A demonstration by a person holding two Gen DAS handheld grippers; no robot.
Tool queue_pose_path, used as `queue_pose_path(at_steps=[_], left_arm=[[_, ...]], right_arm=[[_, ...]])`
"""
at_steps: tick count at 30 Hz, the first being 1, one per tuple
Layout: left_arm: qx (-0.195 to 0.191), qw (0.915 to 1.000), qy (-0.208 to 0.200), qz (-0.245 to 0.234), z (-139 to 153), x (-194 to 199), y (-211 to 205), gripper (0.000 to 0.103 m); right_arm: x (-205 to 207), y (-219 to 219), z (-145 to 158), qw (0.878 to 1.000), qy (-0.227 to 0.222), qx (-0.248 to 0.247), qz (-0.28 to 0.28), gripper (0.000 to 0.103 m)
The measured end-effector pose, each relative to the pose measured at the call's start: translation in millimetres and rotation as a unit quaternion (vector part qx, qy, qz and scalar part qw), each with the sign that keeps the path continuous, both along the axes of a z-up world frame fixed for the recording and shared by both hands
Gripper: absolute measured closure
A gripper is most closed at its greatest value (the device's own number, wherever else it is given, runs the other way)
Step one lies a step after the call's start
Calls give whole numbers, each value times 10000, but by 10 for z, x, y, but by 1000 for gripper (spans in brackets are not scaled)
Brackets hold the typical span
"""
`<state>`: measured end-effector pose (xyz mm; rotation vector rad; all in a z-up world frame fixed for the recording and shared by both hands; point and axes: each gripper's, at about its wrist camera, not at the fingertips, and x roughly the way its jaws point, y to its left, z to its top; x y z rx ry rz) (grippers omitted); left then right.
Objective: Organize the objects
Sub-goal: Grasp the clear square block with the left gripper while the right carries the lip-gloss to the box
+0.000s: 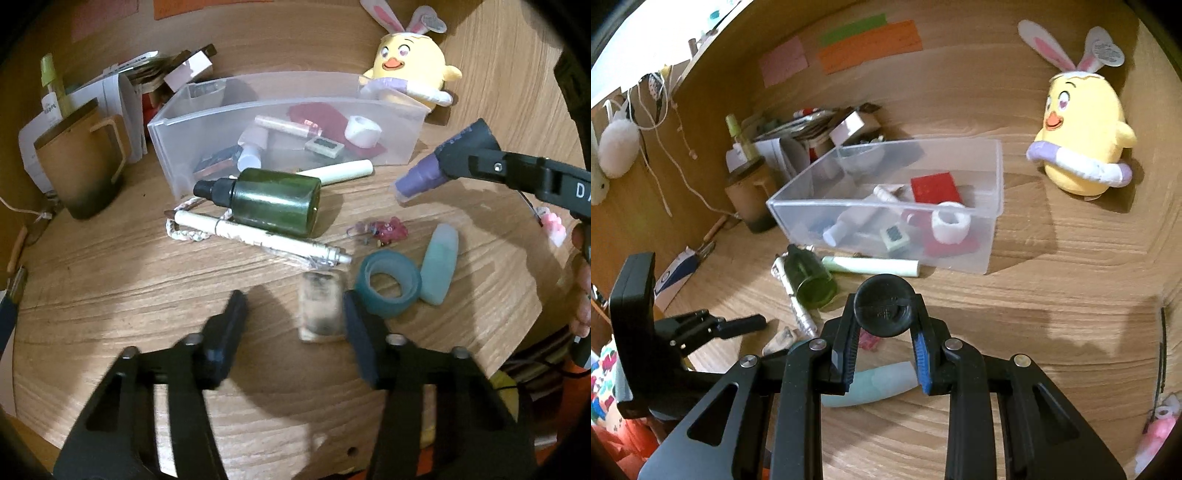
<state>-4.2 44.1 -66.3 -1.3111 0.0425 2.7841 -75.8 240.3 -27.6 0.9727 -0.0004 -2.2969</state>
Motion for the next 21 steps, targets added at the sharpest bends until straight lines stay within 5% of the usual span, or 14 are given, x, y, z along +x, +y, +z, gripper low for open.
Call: queue_pose_path(at_steps=[4,14,21], left_arm=[[27,10000,17,86,12,-25,-43,79],[279,9991,22,312,83,-35,-245,80],[347,9973,407,502,335,-83,-358,80]], right_arm=[[-32,60,47,9999,49,-70,-93,79],[-84,136,118,9996,127,-147,-189,79],[-165,96,246,9990,267,-280,-203,79]])
